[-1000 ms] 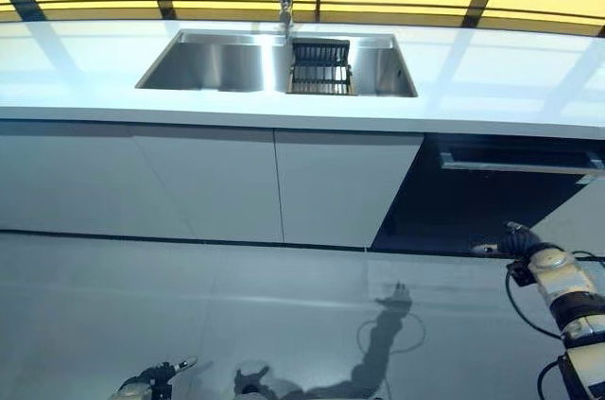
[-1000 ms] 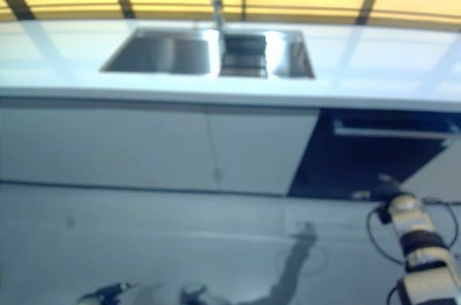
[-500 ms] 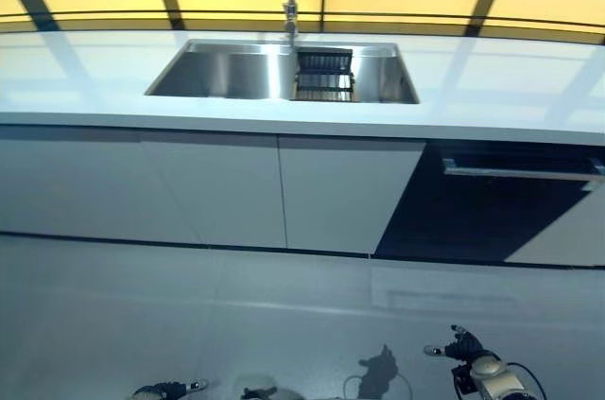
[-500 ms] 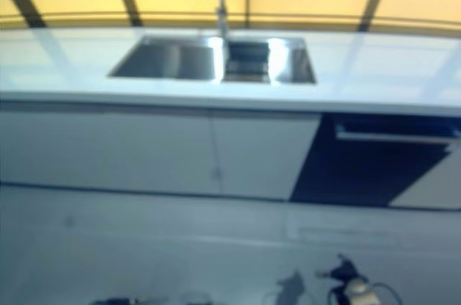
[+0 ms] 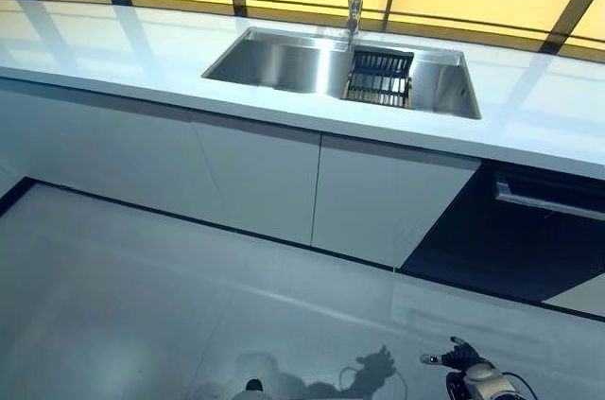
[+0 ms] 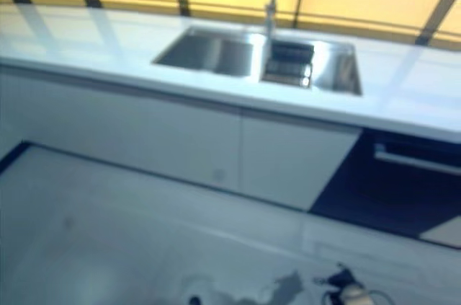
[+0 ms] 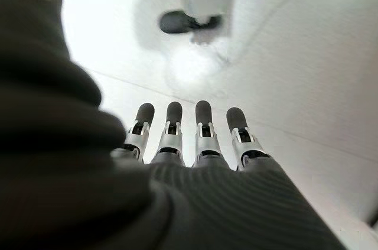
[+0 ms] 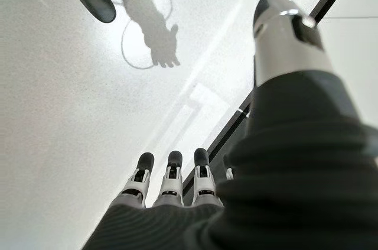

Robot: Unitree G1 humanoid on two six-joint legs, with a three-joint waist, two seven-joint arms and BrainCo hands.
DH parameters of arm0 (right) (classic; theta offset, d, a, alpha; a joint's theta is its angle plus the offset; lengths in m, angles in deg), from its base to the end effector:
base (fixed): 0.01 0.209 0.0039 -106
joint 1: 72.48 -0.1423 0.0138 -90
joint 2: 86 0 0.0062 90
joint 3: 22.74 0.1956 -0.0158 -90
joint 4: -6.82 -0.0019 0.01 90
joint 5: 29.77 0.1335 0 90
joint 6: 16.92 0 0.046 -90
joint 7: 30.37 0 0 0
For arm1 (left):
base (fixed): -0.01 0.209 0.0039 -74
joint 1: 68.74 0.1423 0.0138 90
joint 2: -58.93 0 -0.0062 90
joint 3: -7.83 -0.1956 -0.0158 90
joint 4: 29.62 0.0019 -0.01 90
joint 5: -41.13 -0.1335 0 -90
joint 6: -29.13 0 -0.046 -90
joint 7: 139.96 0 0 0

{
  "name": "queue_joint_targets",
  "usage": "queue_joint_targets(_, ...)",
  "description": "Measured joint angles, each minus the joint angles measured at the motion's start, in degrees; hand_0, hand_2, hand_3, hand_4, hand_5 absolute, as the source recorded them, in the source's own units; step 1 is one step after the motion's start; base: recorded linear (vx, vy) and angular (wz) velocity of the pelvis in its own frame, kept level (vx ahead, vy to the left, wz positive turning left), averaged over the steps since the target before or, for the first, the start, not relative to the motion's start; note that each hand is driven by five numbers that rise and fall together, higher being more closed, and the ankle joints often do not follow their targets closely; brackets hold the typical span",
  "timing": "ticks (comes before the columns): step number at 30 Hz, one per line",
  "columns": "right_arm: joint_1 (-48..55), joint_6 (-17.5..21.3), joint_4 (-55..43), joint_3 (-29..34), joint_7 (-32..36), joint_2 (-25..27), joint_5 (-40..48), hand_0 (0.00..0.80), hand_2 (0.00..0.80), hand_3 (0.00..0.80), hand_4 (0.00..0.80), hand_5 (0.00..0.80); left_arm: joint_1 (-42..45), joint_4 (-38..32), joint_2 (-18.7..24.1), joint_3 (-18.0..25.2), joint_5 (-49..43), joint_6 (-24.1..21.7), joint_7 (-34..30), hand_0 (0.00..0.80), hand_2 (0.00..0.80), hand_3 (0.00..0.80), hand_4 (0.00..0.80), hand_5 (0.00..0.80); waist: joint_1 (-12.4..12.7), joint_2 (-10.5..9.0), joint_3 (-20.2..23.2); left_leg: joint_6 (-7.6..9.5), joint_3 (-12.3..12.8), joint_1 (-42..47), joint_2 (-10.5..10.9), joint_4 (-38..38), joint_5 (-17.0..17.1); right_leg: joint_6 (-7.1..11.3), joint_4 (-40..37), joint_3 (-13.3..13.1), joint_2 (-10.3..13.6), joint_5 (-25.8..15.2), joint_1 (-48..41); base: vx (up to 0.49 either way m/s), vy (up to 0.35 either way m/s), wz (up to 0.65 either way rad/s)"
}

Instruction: Take plates into dishwasher

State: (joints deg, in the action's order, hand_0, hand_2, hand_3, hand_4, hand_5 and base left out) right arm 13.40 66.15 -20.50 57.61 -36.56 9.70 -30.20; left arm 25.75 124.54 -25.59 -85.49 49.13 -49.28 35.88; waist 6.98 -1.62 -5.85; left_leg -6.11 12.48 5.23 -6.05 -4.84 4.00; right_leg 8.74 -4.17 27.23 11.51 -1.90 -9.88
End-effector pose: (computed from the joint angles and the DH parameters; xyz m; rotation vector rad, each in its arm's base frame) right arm 0.1140 -0.2669 -0.0968 -0.5078 1.1321 -0.1719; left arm 0.0505 0.2777 -0.1081 0.1696 1.3816 0.2157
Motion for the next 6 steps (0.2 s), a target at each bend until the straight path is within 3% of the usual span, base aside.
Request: queue_joint_targets(6,1.47,-0.16,1.44,-0.06,2.04,-2.09,0.05,0.0,0.0,0.0,0.0,0.0,-3.72,-0.54,0.0,-1.38,-0.51,-0.12,-0.85,0.0,0.0,0.0,0.0,0.0,-1.44,-1.05,0.47,0.01,0.32,0.06,0.08,-0.05,-0.01,0.1,0.42,-0.03,0.35,0.07,0.09,0.073,-0.002,-0.01)
